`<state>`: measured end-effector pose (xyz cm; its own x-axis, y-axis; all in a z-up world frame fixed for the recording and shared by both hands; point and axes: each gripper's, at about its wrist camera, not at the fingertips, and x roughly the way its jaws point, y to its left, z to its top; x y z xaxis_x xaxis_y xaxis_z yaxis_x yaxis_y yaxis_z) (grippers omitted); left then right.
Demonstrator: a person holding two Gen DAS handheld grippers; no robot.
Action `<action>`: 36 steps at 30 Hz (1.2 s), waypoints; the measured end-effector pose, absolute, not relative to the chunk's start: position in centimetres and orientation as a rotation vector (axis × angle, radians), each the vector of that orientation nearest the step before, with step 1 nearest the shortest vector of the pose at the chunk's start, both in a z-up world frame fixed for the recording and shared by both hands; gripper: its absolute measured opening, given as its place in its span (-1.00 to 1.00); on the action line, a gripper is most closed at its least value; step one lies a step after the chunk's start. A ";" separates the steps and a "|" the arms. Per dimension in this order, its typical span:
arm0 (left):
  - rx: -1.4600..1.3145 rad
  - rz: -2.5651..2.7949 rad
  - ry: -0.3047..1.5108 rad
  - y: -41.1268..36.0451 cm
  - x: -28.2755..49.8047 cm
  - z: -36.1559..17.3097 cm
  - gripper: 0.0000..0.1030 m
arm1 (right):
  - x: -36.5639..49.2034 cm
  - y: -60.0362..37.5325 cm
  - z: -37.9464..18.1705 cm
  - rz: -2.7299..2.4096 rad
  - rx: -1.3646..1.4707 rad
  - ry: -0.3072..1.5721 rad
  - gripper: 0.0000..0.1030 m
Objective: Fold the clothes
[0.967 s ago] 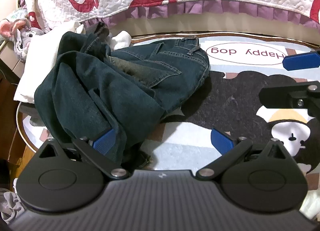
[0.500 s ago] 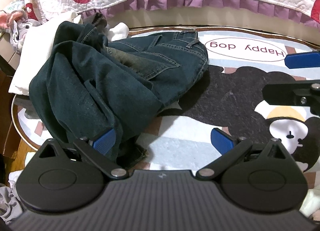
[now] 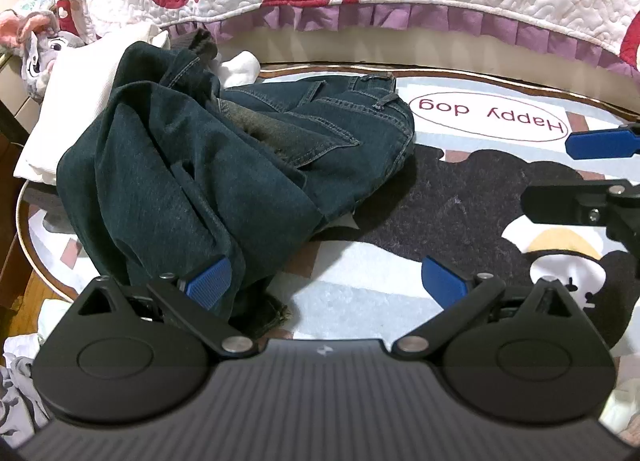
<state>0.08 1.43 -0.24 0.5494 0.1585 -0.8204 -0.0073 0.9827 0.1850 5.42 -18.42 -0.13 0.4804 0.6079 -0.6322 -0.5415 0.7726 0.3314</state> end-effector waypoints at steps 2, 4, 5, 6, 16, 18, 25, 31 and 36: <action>0.166 0.099 0.987 1.4 0.1 -0.3 1.00 | 5.4 -18.4 -0.2 0.702 0.091 0.808 0.74; 0.165 0.096 0.990 1.4 0.0 -0.3 1.00 | 5.6 -18.4 -0.2 0.701 0.089 0.813 0.74; 0.165 0.097 0.990 1.5 0.0 -0.4 1.00 | 5.6 -18.4 -0.2 0.700 0.089 0.815 0.74; 0.165 0.097 0.991 1.5 0.0 -0.4 1.00 | 5.7 -18.5 -0.3 0.697 0.088 0.818 0.74; 0.167 0.098 1.003 1.4 0.1 -0.5 1.00 | 5.7 -18.3 -0.4 0.693 0.085 0.829 0.74; 0.168 0.100 1.006 1.5 0.1 -0.5 1.00 | 5.7 -18.3 -0.5 0.692 0.084 0.831 0.74; 0.177 0.115 1.010 1.5 0.2 -0.5 1.00 | 5.8 -18.3 -0.6 0.690 0.081 0.838 0.74; 0.177 0.131 1.020 1.7 0.2 -0.6 1.00 | 5.9 -18.2 -0.8 0.689 0.077 0.845 0.74; 0.165 0.149 1.014 2.1 0.2 -0.5 1.00 | 6.1 -18.1 -1.1 0.690 0.082 0.854 0.74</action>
<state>0.19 2.09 -0.52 0.5201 0.2005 -0.8302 -0.0474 0.9773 0.2063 6.08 -18.14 -1.12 0.4556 0.5900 -0.6665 -0.5270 0.7822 0.3322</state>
